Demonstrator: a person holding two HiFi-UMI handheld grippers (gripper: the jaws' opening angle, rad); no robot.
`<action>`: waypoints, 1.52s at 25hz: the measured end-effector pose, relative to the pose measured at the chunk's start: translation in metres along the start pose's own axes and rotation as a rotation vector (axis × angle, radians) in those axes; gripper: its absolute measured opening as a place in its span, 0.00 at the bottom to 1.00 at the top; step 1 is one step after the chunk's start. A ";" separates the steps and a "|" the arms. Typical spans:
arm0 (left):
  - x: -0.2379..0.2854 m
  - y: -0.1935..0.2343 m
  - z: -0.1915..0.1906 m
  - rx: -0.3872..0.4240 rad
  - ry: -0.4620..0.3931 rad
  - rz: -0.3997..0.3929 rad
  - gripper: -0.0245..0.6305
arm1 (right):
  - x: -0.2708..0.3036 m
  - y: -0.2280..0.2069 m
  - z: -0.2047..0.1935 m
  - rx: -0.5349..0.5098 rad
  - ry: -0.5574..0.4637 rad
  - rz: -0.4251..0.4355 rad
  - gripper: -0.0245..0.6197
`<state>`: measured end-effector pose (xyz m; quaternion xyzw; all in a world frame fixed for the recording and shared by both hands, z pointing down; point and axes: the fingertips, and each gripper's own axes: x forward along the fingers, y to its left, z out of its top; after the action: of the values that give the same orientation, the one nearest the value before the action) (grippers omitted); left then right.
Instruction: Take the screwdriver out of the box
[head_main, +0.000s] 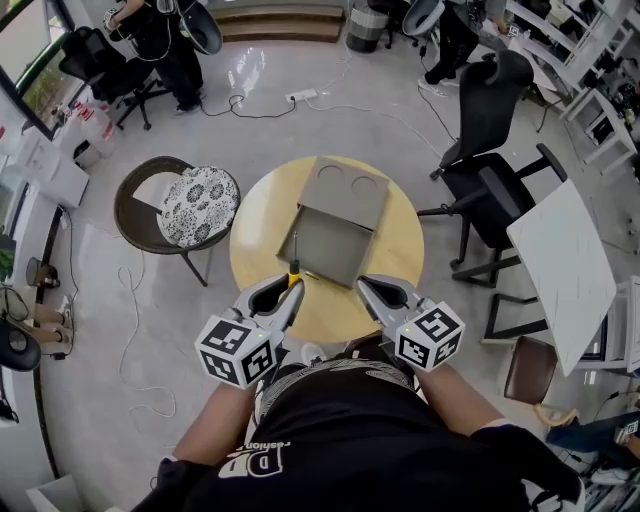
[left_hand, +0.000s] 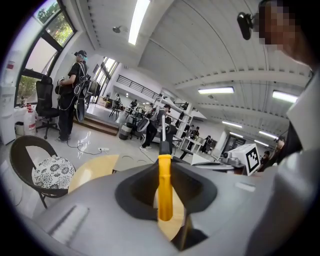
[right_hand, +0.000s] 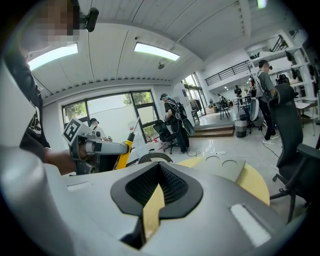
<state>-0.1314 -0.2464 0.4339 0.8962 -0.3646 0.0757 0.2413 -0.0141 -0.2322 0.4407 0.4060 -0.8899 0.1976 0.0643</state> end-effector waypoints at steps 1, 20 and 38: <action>0.000 0.000 0.000 -0.001 -0.001 0.001 0.25 | 0.000 0.000 0.000 -0.001 0.001 0.000 0.04; 0.001 0.000 0.004 0.017 -0.002 -0.003 0.25 | 0.004 -0.001 -0.005 0.013 0.021 0.009 0.04; 0.008 -0.007 0.008 0.038 -0.004 -0.010 0.25 | 0.003 -0.004 -0.003 0.008 0.020 0.011 0.04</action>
<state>-0.1214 -0.2510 0.4265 0.9026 -0.3590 0.0795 0.2240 -0.0136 -0.2354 0.4449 0.3995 -0.8906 0.2055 0.0705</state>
